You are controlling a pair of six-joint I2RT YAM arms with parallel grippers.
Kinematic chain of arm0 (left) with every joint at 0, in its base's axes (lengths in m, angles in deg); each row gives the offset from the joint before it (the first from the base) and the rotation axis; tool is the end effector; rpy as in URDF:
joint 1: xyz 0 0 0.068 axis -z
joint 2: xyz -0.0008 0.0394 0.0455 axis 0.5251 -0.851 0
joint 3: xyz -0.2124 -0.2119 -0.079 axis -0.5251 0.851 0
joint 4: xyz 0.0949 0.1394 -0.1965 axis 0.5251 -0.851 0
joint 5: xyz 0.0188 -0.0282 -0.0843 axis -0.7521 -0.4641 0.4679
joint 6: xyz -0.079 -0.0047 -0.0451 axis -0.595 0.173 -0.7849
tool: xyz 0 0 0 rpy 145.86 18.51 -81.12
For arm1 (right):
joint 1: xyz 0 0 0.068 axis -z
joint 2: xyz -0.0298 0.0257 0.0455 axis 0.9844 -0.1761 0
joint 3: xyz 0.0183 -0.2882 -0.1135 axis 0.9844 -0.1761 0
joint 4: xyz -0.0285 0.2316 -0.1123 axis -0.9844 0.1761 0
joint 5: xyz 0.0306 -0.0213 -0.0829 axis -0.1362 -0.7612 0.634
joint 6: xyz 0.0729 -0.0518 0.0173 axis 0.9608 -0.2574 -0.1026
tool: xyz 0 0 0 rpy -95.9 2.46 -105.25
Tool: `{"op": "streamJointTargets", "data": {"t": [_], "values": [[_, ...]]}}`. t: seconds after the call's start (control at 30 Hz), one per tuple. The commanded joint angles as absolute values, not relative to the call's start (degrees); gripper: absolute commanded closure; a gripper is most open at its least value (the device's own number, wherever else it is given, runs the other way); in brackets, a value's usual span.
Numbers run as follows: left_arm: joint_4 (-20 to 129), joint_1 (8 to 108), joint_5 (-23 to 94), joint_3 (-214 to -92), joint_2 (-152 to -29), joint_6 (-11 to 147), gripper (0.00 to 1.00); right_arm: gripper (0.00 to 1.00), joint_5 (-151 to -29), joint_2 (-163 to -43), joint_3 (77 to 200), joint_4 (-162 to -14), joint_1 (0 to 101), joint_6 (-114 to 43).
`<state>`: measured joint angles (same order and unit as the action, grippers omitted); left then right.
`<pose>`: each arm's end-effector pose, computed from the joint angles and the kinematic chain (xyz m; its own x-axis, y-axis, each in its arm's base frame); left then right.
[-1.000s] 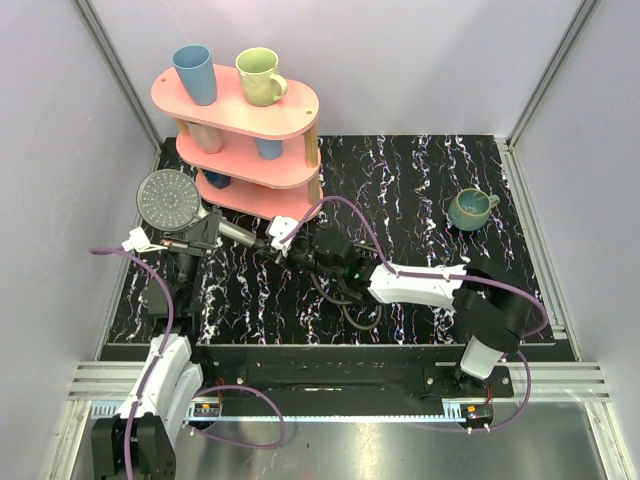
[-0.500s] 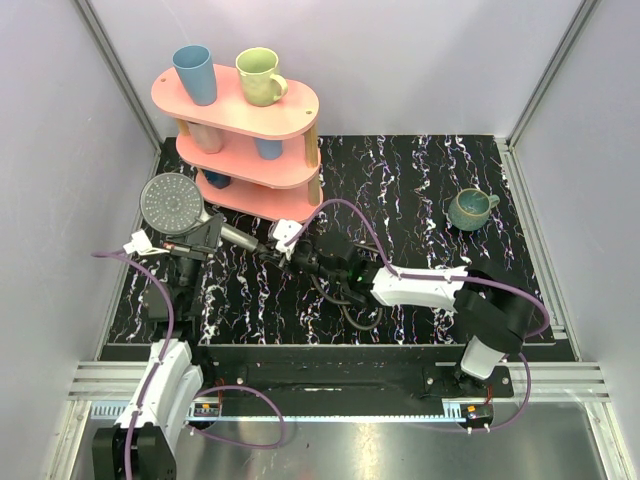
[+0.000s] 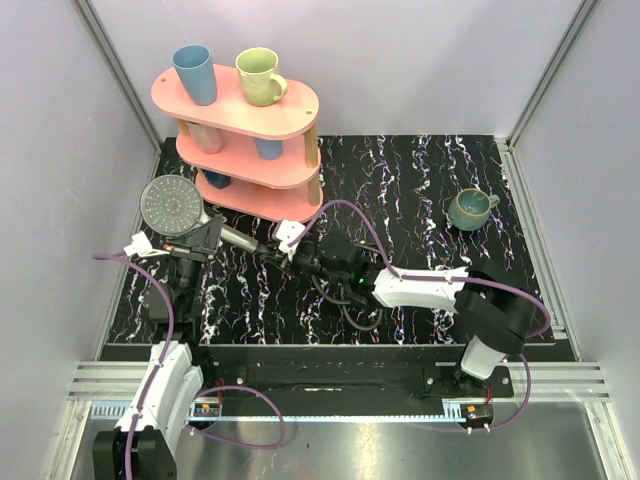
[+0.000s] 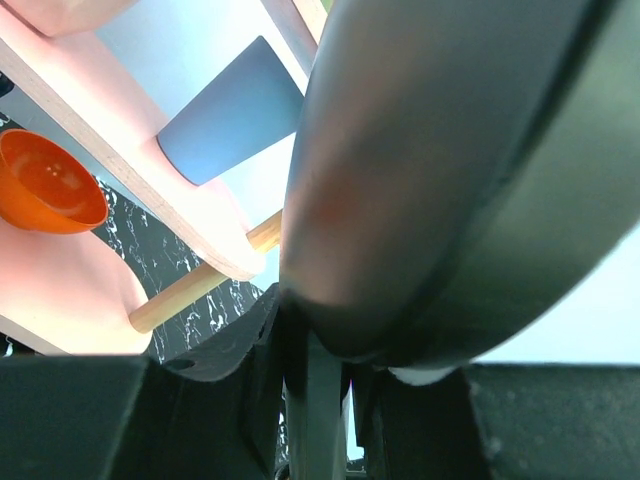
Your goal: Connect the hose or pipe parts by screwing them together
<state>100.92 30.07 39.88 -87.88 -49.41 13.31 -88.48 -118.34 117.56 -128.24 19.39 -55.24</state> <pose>0.1561 -0.0132 0.2821 -0.0140 -0.8963 -0.4432 0.4053 0.4001 -0.8220 0.2042 0.3782 0.2938 0.1932 -0.1185 -0.9740 -0.8972 0.3805 -0.2243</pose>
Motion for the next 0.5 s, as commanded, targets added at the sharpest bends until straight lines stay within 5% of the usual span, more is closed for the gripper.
{"op": "streamJointTargets", "data": {"t": [0.0, 0.47], "values": [[100.7, 31.4, 44.6, -87.4, -49.2, 14.1, 1.0, 1.0, -89.8, -113.2, 118.0, -140.9, 18.9, -54.0], [100.8, 31.4, 45.5, -86.8, -48.5, 14.3, 1.0, 1.0, -92.7, -113.4, 117.9, -142.8, 18.7, -51.4]]}}
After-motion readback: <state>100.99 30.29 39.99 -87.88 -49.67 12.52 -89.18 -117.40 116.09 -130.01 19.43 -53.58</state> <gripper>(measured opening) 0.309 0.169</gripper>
